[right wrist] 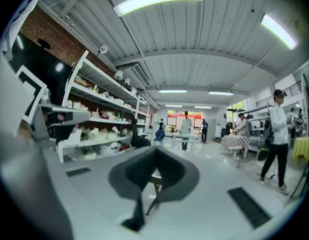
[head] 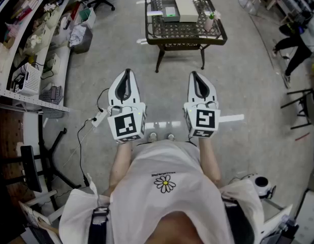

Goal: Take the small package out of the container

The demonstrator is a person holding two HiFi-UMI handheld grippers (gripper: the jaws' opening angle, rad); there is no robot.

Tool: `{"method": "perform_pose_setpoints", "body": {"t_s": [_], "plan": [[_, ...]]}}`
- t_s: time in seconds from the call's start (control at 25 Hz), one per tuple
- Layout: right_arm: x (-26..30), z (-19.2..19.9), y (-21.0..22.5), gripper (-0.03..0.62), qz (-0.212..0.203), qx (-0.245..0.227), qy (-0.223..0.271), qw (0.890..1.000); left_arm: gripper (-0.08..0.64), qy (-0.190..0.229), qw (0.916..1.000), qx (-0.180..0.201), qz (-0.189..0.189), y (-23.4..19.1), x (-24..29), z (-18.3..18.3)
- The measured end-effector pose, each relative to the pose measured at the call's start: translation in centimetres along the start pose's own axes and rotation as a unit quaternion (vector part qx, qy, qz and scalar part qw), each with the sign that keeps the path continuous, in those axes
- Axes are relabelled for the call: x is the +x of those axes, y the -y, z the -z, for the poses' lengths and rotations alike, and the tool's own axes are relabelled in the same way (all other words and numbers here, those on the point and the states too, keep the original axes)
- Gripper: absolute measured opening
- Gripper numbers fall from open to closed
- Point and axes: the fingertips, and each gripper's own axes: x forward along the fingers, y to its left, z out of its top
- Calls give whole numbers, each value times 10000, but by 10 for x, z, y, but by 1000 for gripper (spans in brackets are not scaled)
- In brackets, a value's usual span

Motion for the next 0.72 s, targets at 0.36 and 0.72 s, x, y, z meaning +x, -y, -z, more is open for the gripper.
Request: {"method": "perform_pose_setpoints", "body": {"t_s": [0.36,0.72], "plan": [[-6,7,9,31,-59,109,-37,9999,28,-87,10000,-11,19,13,-2,14],[-10,22,24,32,-233,173,-184,9994,28,-59,9999,102,16,32,6,14]]}}
